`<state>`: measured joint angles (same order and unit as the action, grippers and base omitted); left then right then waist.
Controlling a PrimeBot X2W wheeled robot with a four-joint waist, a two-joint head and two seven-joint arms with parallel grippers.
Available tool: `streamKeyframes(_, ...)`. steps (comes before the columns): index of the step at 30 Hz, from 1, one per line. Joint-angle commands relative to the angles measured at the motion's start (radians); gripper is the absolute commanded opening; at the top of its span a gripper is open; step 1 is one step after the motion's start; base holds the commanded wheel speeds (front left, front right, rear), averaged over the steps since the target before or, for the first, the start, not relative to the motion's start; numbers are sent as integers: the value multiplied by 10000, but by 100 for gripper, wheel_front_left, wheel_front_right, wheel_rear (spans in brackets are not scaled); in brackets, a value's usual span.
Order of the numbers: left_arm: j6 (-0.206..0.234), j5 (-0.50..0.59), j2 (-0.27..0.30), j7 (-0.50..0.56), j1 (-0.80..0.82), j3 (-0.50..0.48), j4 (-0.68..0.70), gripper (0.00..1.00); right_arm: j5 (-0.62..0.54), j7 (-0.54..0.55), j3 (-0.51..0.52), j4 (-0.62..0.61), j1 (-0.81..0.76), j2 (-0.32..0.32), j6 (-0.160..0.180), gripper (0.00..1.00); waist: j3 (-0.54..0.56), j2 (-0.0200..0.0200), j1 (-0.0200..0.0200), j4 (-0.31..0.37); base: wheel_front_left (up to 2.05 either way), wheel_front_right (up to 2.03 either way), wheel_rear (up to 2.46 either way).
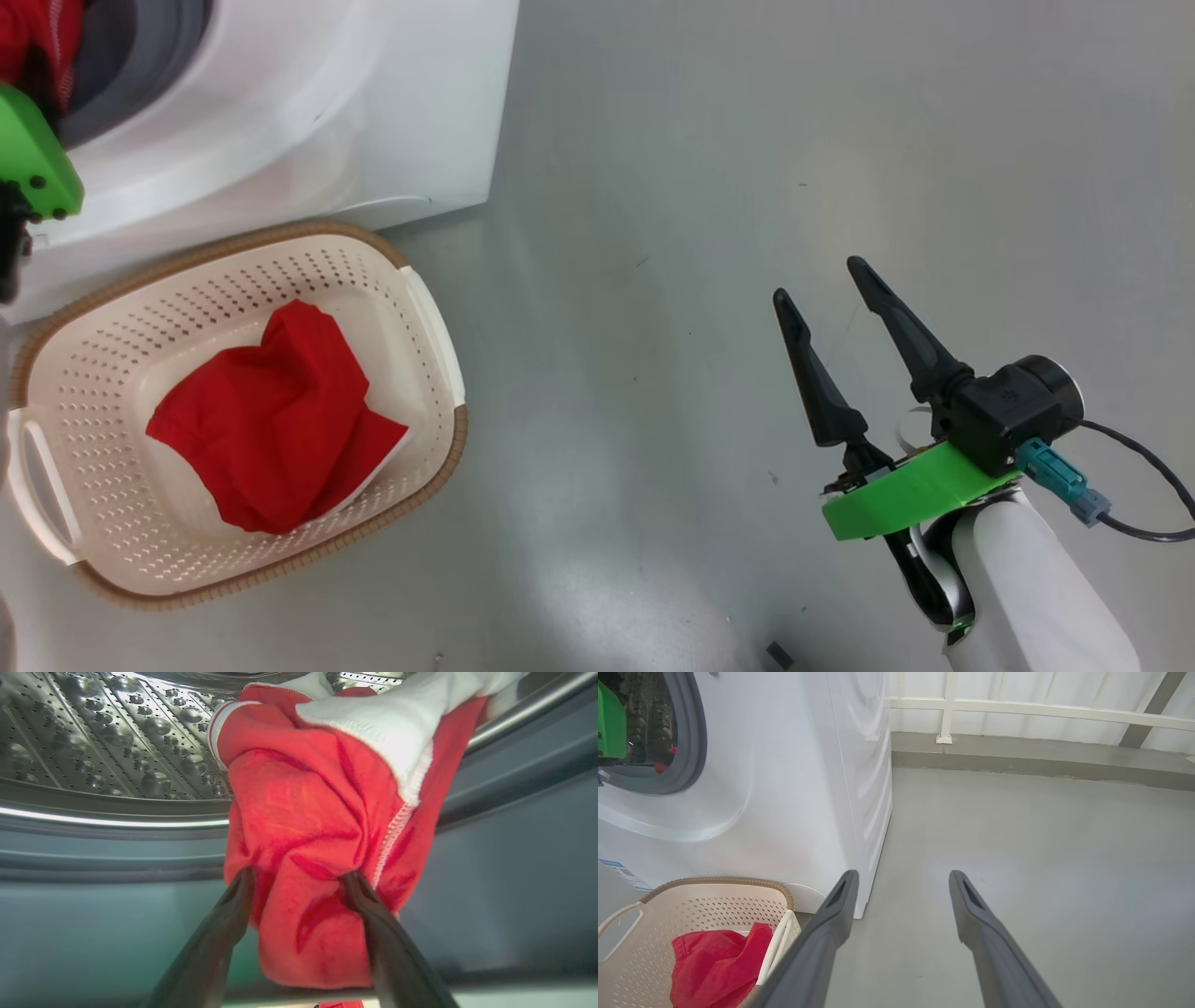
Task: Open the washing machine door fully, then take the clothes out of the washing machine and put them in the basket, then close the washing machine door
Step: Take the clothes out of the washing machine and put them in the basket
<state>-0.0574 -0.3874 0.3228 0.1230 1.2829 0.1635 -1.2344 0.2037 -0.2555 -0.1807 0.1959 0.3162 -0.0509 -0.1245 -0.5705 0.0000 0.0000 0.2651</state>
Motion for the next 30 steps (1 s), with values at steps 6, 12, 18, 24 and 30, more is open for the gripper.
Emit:
streamKeyframes(6,92,143,397,-187,200,128,48,0,153,-62,-221,-234,3,7,-62,100,-50,0,0,-37,0,0,0)
streamKeyframes(12,46,204,295,-1019,224,281,237,0,128,-62,-159,-247,29,7,-62,100,-103,0,0,-211,0,0,0)
streamKeyframes(18,-75,167,126,-2141,63,353,493,0,93,-62,-67,-262,34,7,-62,100,-117,0,0,-529,0,0,0)
streamKeyframes(24,8,279,-106,-3541,-342,509,937,0,-28,-62,-49,-262,16,-23,-62,100,9,0,0,-1019,0,0,0)
streamKeyframes(30,30,294,-321,-3794,-766,543,1403,0,-70,-62,-39,-249,14,-118,-62,100,243,0,0,-1335,0,0,0)
